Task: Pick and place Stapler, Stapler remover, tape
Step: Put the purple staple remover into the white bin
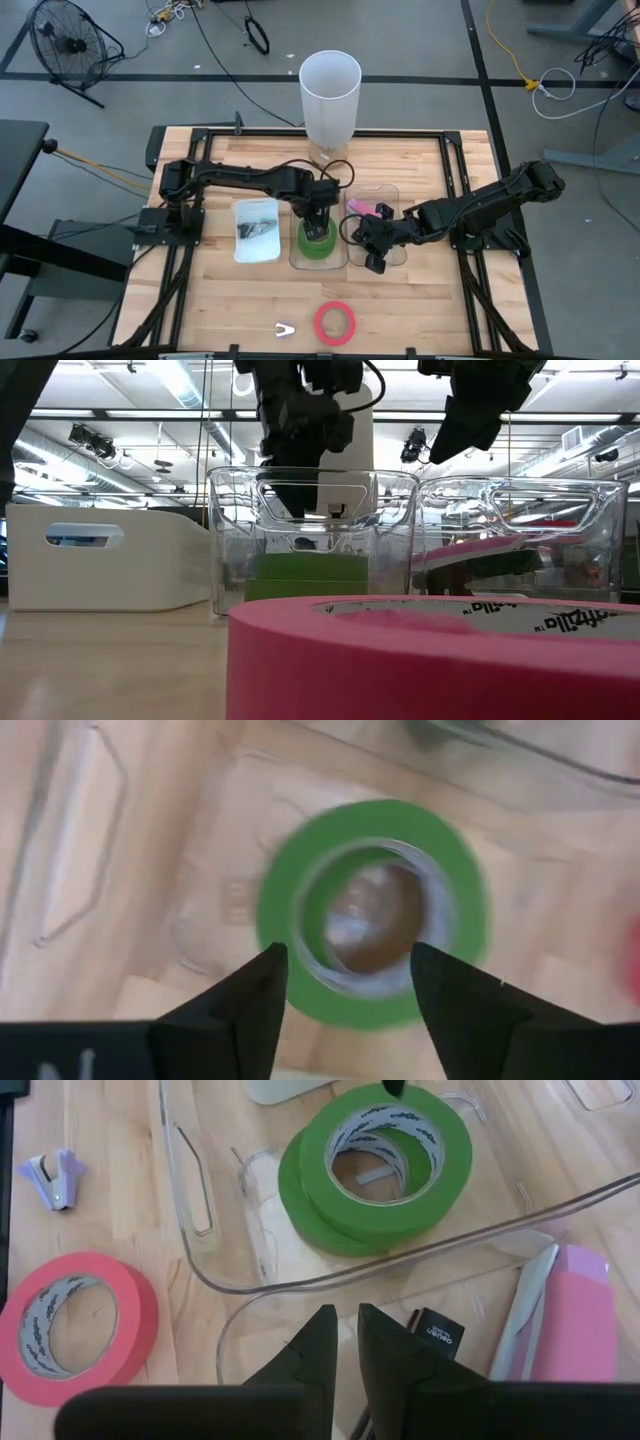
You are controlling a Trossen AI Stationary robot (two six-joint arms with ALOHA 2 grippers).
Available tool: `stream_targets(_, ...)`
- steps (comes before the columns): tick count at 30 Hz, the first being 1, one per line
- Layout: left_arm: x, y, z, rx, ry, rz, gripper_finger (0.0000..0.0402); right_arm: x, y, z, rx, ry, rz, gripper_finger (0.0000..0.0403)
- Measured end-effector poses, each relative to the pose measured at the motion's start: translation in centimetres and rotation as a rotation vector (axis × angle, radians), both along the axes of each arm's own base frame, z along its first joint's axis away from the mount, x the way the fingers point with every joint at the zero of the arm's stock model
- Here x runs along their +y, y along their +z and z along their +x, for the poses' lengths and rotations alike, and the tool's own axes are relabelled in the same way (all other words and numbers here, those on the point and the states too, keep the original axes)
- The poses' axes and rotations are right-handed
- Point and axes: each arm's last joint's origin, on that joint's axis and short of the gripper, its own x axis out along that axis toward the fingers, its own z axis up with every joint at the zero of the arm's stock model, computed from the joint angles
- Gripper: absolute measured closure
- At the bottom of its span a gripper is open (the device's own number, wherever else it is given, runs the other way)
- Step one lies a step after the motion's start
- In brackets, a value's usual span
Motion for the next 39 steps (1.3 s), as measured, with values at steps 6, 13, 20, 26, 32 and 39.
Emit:
stream_targets(6, -1.5, 3.0, -0.5, 0.055, 0.003, -0.115, 0.0216, 0.0, 0.0, 0.0, 0.001, 0.0, 0.0, 0.0355)
stream_targets(13, -8.0, 4.2, -1.4, 0.086, -0.088, -0.134, 0.0223, 0.0, 0.0, -0.1, 0.007, -0.001, -0.002, 0.0355)
stream_targets(20, -17.5, 4.1, -4.6, 0.102, -0.25, -0.087, 0.0223, 0.0, 0.0, -0.1, 0.007, -0.002, 0.0, 0.0355)
stream_targets(26, -24.2, 4.1, -8.3, -0.004, -0.32, 0.07, 0.0223, 0.0, 0.0, 0.0, 0.006, -0.008, 0.005, 0.0355)
stream_targets(32, -28.8, 4.4, -11.4, -0.175, -0.327, 0.144, 0.0223, 0.1, 0.1, 0.1, -0.017, -0.008, 0.012, 0.0355)
stream_targets(39, -30.9, 1.5, -13.1, -0.277, -0.302, 0.182, 0.0223, 0.1, 0.2, 0.2, -0.028, -0.008, 0.015, 0.0355)
